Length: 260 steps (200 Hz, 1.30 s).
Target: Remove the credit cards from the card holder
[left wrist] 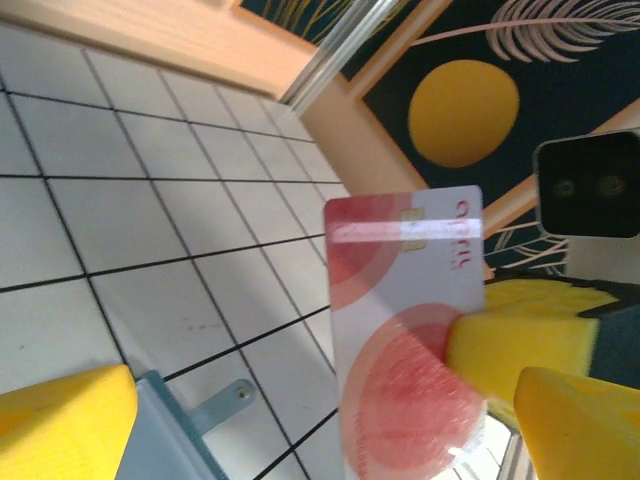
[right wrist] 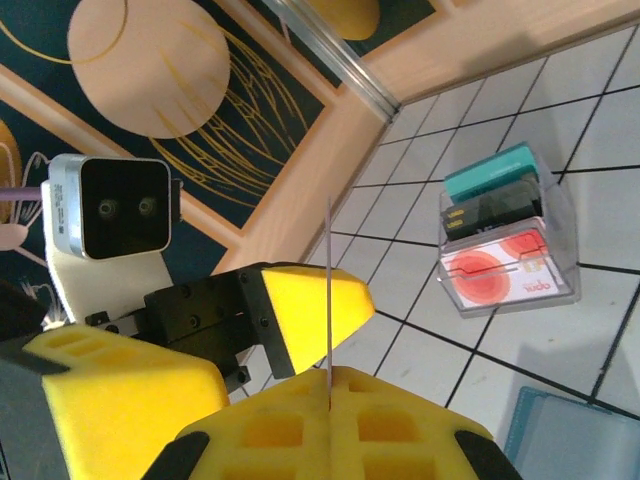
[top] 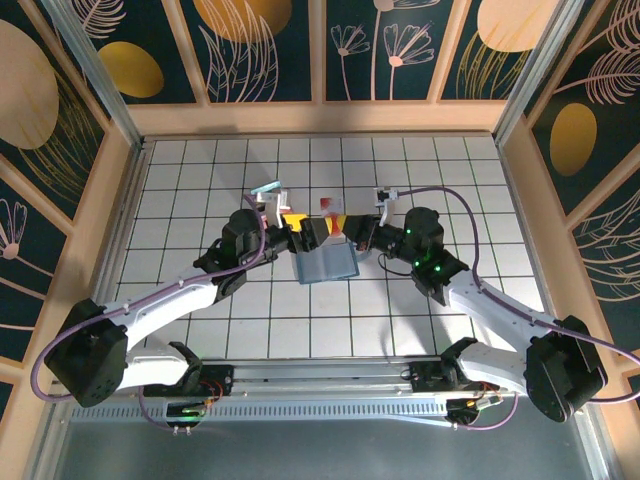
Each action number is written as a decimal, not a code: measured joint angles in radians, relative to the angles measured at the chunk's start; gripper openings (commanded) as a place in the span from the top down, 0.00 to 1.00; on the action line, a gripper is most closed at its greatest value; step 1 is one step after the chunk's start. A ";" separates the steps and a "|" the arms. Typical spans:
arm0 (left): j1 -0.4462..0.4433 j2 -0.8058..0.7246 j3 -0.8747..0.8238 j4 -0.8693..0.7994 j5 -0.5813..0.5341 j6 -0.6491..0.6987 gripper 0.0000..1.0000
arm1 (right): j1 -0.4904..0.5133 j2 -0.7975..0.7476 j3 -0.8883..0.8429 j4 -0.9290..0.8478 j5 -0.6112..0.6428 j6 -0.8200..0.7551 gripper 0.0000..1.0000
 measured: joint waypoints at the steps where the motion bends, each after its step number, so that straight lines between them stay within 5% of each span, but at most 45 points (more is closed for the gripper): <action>1: 0.001 0.000 -0.001 0.004 0.003 -0.004 0.08 | 0.000 0.000 0.000 0.001 -0.001 0.000 1.00; 69: 0.020 0.026 -0.027 0.158 0.098 -0.089 0.32 | -0.004 0.000 -0.002 0.079 -0.056 0.031 1.00; 182: 0.025 0.029 -0.029 0.206 0.143 -0.098 0.85 | -0.013 0.061 -0.003 0.179 -0.129 0.083 0.98; 215: 0.029 0.027 -0.028 0.198 0.148 -0.078 1.00 | -0.020 0.074 -0.003 0.175 -0.127 0.093 0.88; 260: 0.027 -0.001 0.027 0.029 0.126 0.058 1.00 | -0.020 0.075 -0.002 0.094 -0.101 0.060 0.60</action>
